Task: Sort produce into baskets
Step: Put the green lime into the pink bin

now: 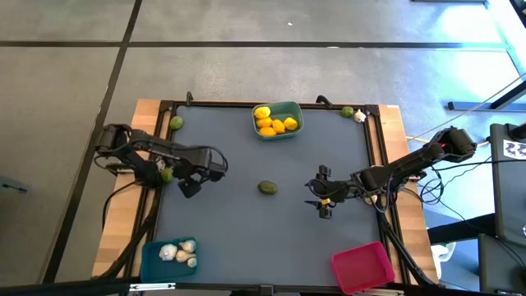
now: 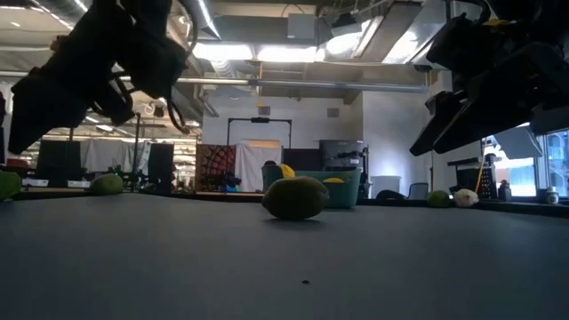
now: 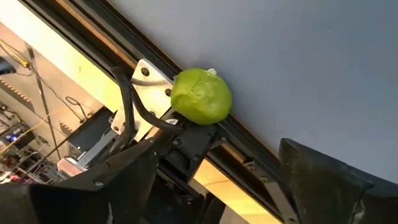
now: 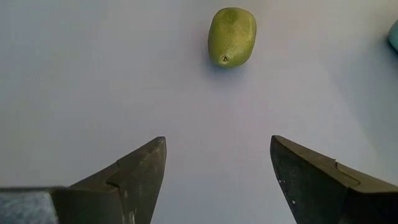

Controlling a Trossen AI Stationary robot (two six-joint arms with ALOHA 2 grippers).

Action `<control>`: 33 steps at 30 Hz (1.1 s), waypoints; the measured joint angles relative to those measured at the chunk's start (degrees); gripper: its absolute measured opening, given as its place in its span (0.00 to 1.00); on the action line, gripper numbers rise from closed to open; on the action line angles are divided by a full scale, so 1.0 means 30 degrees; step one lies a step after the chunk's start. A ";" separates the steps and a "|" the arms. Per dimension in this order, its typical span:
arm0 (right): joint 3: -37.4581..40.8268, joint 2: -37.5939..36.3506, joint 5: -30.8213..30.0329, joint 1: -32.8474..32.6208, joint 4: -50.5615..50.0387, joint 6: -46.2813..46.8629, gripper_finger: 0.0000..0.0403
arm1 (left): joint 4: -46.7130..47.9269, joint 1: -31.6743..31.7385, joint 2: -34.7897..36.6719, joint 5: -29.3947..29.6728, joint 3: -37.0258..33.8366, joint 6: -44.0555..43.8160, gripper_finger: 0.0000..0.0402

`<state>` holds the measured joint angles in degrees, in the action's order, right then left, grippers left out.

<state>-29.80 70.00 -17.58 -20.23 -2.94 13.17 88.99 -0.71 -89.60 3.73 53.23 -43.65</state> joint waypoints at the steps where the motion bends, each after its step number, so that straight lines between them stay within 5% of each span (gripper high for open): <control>1: 0.0000 0.0000 0.0000 0.0000 0.0014 0.0000 0.71 | 0.0031 0.0208 0.0000 -0.0004 -0.0164 0.0239 0.81; 16: 0.0000 0.0000 0.0000 0.0000 0.0023 -0.0057 0.71 | -0.2496 0.2379 -0.0600 0.0399 -0.2526 0.3092 0.81; 33: 0.0000 0.0007 -0.0335 0.0000 0.0015 -0.0058 0.71 | -0.2567 0.3775 -0.5375 0.0525 -0.2667 0.6922 0.81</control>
<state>-29.80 70.02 -18.59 -20.23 -2.90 12.99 81.29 10.61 -105.73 5.30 45.22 -22.89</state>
